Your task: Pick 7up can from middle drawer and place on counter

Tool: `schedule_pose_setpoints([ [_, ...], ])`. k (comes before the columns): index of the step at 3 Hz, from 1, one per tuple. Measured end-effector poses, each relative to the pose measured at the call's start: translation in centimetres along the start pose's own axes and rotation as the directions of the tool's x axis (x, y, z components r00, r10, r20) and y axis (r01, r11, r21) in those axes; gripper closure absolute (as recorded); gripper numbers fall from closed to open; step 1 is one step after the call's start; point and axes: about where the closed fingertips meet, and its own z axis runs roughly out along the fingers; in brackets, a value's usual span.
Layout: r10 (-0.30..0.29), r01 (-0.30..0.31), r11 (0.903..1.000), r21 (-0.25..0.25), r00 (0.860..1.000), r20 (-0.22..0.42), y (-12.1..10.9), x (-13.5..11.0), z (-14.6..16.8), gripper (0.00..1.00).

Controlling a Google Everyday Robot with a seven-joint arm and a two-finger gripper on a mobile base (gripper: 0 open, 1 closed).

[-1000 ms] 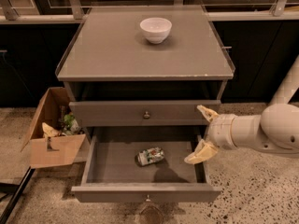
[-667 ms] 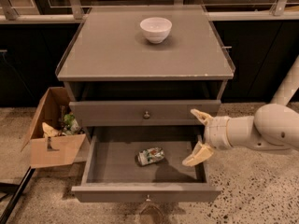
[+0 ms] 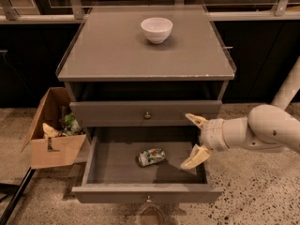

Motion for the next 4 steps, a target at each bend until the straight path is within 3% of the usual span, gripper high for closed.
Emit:
schedule_pose_setpoints([
  [4, 0.065, -0.064, 0.9978, -0.018, 0.997, 0.032, 0.9, 5.5, 6.3, 0.0],
])
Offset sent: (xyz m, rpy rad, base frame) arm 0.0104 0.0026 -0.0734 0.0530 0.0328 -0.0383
